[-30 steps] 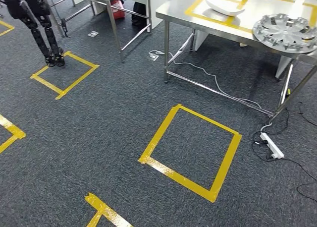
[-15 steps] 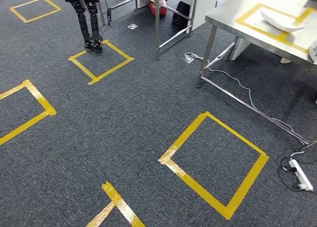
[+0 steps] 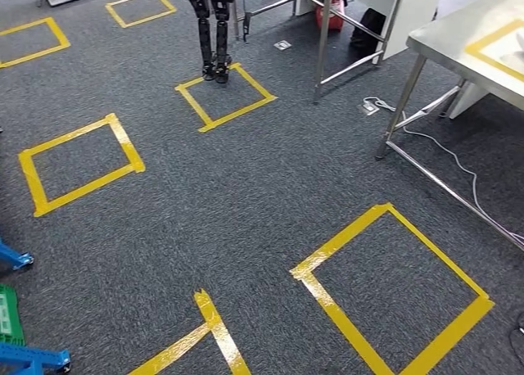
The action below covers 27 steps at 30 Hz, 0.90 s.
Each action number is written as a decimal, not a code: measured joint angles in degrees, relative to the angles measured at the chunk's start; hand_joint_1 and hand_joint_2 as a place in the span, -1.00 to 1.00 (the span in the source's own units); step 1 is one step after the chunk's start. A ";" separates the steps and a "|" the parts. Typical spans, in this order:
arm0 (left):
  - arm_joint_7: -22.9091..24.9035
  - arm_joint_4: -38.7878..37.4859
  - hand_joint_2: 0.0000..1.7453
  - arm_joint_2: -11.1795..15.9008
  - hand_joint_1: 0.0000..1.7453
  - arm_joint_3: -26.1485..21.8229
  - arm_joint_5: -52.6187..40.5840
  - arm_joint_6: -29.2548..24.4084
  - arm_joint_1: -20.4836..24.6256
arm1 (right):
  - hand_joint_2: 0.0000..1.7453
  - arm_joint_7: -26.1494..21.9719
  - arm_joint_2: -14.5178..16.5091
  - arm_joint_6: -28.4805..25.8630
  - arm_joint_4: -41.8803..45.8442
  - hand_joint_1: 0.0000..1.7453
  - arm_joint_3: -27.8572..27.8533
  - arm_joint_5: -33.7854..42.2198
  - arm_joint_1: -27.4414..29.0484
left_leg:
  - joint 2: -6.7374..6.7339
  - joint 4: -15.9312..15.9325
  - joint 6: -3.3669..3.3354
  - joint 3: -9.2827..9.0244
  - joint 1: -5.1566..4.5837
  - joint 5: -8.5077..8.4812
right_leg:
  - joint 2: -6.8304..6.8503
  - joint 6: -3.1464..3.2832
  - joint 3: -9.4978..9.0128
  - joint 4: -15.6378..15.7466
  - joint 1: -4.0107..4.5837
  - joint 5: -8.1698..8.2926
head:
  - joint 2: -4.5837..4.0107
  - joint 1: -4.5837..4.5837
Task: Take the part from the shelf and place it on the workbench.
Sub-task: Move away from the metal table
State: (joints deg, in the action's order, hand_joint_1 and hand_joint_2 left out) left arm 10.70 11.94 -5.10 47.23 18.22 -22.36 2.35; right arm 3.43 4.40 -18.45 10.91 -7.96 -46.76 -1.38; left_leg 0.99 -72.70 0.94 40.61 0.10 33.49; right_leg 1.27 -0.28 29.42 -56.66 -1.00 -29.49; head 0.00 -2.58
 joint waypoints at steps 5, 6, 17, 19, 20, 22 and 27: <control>-0.43 0.46 -1.00 0.18 -1.00 0.56 -0.67 -0.08 -0.58 | -1.00 0.03 -0.15 -0.16 -0.01 -1.00 0.01 -0.42 0.21 | -3.51 9.77 0.06 -5.29 0.27 -5.96 | 3.88 -0.70 -1.09 -0.06 0.16 -1.12 | 0.00 0.04; -0.42 0.79 -1.00 0.23 -1.00 0.76 -0.84 -0.13 -0.64 | -1.00 0.07 -0.18 -0.21 -0.01 -1.00 0.02 -0.63 0.20 | -4.57 12.47 -0.27 -6.71 0.06 -6.62 | 4.47 -1.06 -1.21 -0.08 0.29 -1.43 | 0.00 -0.02; 6.22 10.37 -1.00 4.34 -1.00 2.48 1.14 -3.43 -4.50 | -1.00 3.97 1.17 -1.65 0.00 -1.00 2.52 -5.06 0.08 | 1.49 14.69 -3.04 -7.84 -0.30 -6.46 | -1.20 -2.54 7.74 -17.45 -0.06 -8.66 | 0.00 -0.91; 7.80 13.14 -1.00 5.80 -1.00 2.50 2.28 -3.80 -5.81 | -1.00 5.17 1.86 -1.31 0.01 -1.00 3.71 -6.46 -0.39 | 3.27 14.66 -2.86 -8.15 -0.27 -6.29 | -2.24 -2.26 6.21 -11.61 -0.17 -3.76 | 0.00 -0.91; 8.07 14.12 -1.00 6.33 -1.00 2.50 2.60 -3.79 -6.19 | -1.00 5.51 2.09 -1.10 0.01 -1.00 4.18 -6.84 -0.65 | 4.11 14.56 -2.66 -8.21 -0.31 -6.17 | -3.94 -2.11 4.86 -7.67 -0.30 -1.58 | 0.00 -0.89; 8.13 15.53 -1.00 6.95 -1.00 2.51 3.07 -3.42 -6.49 | -1.00 5.80 2.48 -0.75 0.01 -1.00 4.95 -7.23 -1.20 | 5.76 14.36 -2.06 -7.93 -0.20 -6.09 | -6.71 -1.97 2.73 -2.35 -0.51 0.19 | 0.00 -0.87; 6.67 15.86 -1.00 7.31 -1.00 2.52 3.59 -1.84 -6.38 | -1.00 6.31 3.29 -0.26 0.14 -1.00 6.19 -7.79 -2.20 | 4.93 12.24 -0.28 -6.31 0.13 -4.97 | -4.05 -0.71 1.10 -0.48 -0.36 0.35 | 0.01 -0.64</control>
State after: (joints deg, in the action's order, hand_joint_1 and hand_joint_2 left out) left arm 17.37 27.81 2.21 49.75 21.81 -24.19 -4.04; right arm 9.74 7.69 -18.72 11.05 -1.77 -54.55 -3.58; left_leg 5.93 -60.46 0.65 34.30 0.23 28.52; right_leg -2.78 -0.99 30.52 -57.13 -1.36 -29.15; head 0.01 -3.22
